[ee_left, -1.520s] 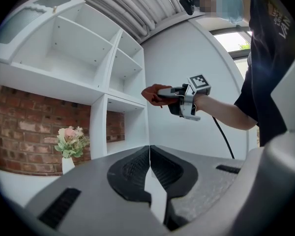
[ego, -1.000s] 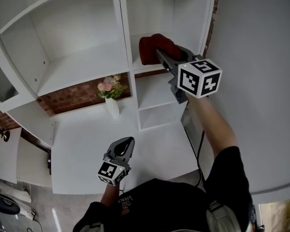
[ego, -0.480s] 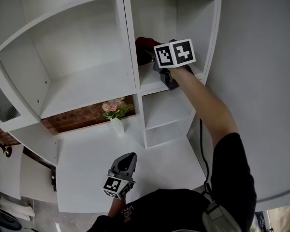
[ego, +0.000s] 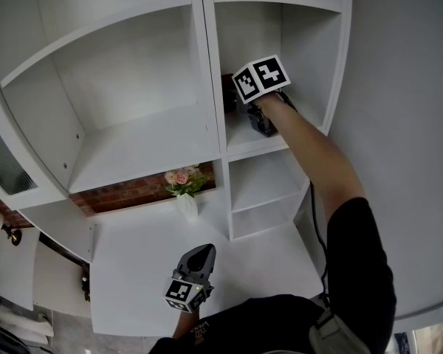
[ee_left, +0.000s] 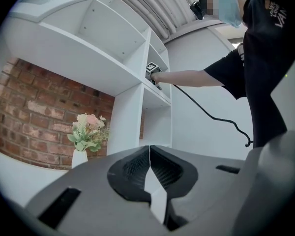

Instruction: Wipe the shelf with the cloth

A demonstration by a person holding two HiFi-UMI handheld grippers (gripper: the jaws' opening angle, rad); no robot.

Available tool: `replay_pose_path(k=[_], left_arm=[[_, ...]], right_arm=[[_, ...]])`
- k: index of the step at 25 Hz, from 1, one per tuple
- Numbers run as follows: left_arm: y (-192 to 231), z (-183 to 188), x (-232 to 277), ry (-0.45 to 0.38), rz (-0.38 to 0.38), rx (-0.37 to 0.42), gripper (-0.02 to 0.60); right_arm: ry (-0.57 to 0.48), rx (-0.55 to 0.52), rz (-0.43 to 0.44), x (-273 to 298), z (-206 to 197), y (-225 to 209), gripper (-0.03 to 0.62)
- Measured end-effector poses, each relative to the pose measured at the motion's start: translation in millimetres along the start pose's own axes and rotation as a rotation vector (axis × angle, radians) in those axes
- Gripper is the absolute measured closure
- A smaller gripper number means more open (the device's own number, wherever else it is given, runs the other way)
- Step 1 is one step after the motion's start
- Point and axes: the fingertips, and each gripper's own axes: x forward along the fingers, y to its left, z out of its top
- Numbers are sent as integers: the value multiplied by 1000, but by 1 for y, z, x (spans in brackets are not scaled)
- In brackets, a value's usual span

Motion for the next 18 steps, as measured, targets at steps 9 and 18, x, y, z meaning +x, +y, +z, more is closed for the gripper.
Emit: replay_pose_path(k=[9,18], left_arm=[[10,-4,-5,-9,39,-17,572],[12,-8,-9,-14,41,-31,572]], right_arm=[[150,-112,-40,3,-12,-11,493],[350,-318,-287,-35,-26,-68,493]])
